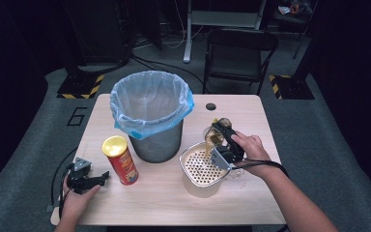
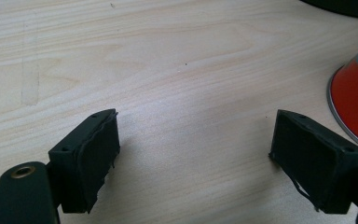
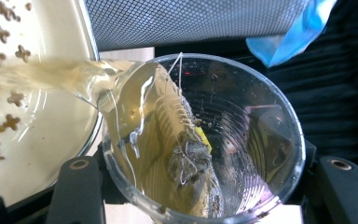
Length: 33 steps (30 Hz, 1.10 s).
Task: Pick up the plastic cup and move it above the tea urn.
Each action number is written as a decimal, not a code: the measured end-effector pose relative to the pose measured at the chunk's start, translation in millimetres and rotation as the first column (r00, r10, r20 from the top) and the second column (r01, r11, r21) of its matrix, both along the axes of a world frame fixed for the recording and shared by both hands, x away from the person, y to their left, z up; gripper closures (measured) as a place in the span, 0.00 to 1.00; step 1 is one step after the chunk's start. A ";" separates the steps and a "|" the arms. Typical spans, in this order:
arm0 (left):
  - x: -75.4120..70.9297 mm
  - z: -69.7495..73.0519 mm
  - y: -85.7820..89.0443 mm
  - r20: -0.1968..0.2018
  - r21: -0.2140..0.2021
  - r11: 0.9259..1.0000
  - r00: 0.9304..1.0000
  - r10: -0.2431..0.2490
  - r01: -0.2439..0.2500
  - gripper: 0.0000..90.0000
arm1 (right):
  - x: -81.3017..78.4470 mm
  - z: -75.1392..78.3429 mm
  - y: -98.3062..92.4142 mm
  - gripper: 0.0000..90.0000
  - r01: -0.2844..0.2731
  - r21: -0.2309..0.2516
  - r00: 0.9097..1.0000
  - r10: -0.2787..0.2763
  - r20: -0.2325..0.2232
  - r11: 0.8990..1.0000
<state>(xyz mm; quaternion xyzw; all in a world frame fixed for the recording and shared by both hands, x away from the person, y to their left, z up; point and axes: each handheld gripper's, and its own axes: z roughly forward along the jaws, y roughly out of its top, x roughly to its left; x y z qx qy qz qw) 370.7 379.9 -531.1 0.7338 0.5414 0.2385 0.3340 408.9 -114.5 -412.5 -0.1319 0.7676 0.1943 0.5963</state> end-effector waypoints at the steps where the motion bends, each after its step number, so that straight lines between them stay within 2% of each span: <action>1: 0.0 0.0 0.0 0.000 0.000 1.000 1.000 0.000 0.000 0.17 | 0.0 0.0 0.0 0.41 0.000 0.000 1.000 0.000 0.000 1.000; 2: 0.0 0.0 0.0 0.000 0.000 1.000 1.000 0.000 0.000 0.17 | -2.8 -2.0 1.1 0.41 0.007 -0.002 1.000 -0.007 0.014 1.000; 3: 0.0 0.0 0.0 0.000 0.000 1.000 1.000 0.000 0.000 0.17 | -4.1 -1.5 3.1 0.41 -0.003 -0.041 0.999 0.006 0.054 0.999; 4: 0.0 0.0 0.0 0.000 -0.001 1.000 1.000 0.000 0.000 0.17 | -8.7 -4.8 6.1 0.41 -0.006 -0.088 0.993 0.016 0.115 0.996; 5: 0.1 0.0 0.1 0.002 0.001 1.000 1.000 0.000 0.000 0.17 | -10.2 -4.0 8.1 0.41 -0.019 -0.122 0.991 0.035 0.130 0.992; 6: 0.1 0.0 0.1 0.002 0.001 1.000 1.000 0.000 0.000 0.17 | -10.2 -4.0 8.1 0.41 -0.019 -0.122 0.991 0.035 0.130 0.992; 7: 0.0 0.0 0.0 0.000 0.000 1.000 1.000 0.000 0.000 0.17 | -13.6 -7.1 11.0 0.41 -0.015 -0.179 0.983 0.048 0.179 0.984; 9: 0.1 0.0 0.1 0.002 0.001 1.000 1.000 0.000 0.000 0.17 | -16.1 -8.5 14.3 0.41 -0.027 -0.232 0.974 0.078 0.212 0.972; 10: 0.1 0.0 0.1 0.002 0.001 1.000 1.000 0.000 0.000 0.17 | -16.1 -8.5 14.3 0.41 -0.027 -0.232 0.974 0.078 0.212 0.972; 12: 0.1 0.0 0.0 0.001 0.001 1.000 1.000 0.000 0.000 0.17 | -19.1 -11.2 15.7 0.41 -0.023 -0.267 0.962 0.094 0.256 0.963; 13: 0.1 -0.1 0.0 0.002 0.000 1.000 1.000 0.000 0.000 0.17 | -20.3 -12.1 17.0 0.41 -0.026 -0.306 0.957 0.112 0.268 0.952; 14: 0.1 -0.1 0.0 0.002 0.000 1.000 1.000 0.000 0.000 0.17 | -20.3 -12.1 17.0 0.41 -0.026 -0.306 0.957 0.112 0.268 0.952; 15: 0.0 0.0 0.0 0.000 0.000 1.000 1.000 0.000 0.000 0.17 | -21.3 -14.4 17.6 0.41 -0.027 -0.338 0.952 0.128 0.280 0.941; 16: 0.0 0.0 0.0 0.000 0.000 1.000 1.000 0.000 0.000 0.17 | -21.3 -14.4 17.6 0.41 -0.027 -0.338 0.952 0.128 0.280 0.941; 17: 0.1 0.0 0.0 0.001 0.001 1.000 1.000 0.000 0.000 0.17 | -22.4 -16.3 18.2 0.41 -0.023 -0.367 0.943 0.143 0.301 0.930; 19: 0.1 -0.1 0.1 0.002 0.001 1.000 1.000 0.000 0.000 0.17 | -24.2 -16.9 18.1 0.41 -0.018 -0.365 0.935 0.145 0.324 0.931; 20: 0.1 -0.1 0.1 0.002 0.001 1.000 1.000 0.000 0.000 0.17 | -24.3 -14.5 19.5 0.41 -0.023 -0.390 0.929 0.164 0.332 0.920; 21: 0.1 0.0 0.1 0.002 0.001 1.000 1.000 -0.001 0.001 0.17 | -24.3 -14.5 19.5 0.41 -0.023 -0.390 0.929 0.164 0.332 0.920; 22: 0.1 0.0 0.0 0.002 0.001 1.000 1.000 0.000 0.000 0.17 | -24.8 -15.0 18.3 0.41 -0.015 -0.364 0.931 0.146 0.334 0.931; 23: 0.1 0.0 0.0 0.002 0.001 1.000 1.000 0.000 0.000 0.17 | -24.9 -13.0 18.9 0.41 -0.018 -0.373 0.930 0.153 0.335 0.928; 24: 0.0 0.0 0.0 0.000 0.000 1.000 1.000 0.000 0.000 0.17 | -25.2 -12.5 18.5 0.41 -0.016 -0.365 0.929 0.149 0.339 0.931; 26: 0.1 -0.1 0.0 0.002 0.001 1.000 1.000 0.000 0.000 0.17 | -25.5 -11.7 18.5 0.41 -0.018 -0.365 0.928 0.151 0.339 0.931; 27: 0.0 0.0 0.0 0.000 0.000 1.000 1.000 0.000 0.000 0.17 | -25.7 -10.5 19.5 0.41 -0.025 -0.385 0.925 0.167 0.340 0.922; 28: 0.0 0.0 0.0 0.000 0.000 1.000 1.000 0.000 0.000 0.17 | -25.9 -10.3 19.9 0.41 -0.026 -0.390 0.923 0.172 0.344 0.920; 30: 0.1 -0.1 0.0 0.002 0.001 1.000 1.000 0.000 0.000 0.17 | -25.8 -11.5 19.6 0.41 -0.023 -0.387 0.925 0.167 0.343 0.922; 31: 0.0 0.0 0.0 0.000 0.000 1.000 1.000 0.000 0.000 0.17 | -25.4 -12.8 19.0 0.41 -0.020 -0.367 0.926 0.156 0.343 0.930; 32: 0.1 0.0 0.1 0.002 0.001 1.000 1.000 -0.001 0.001 0.17 | -24.6 -11.0 20.7 0.41 -0.029 -0.401 0.922 0.179 0.343 0.916; 33: 0.1 -0.1 0.0 0.002 0.001 1.000 1.000 0.000 0.000 0.17 | -24.8 -13.6 18.9 0.41 -0.021 -0.377 0.930 0.156 0.332 0.926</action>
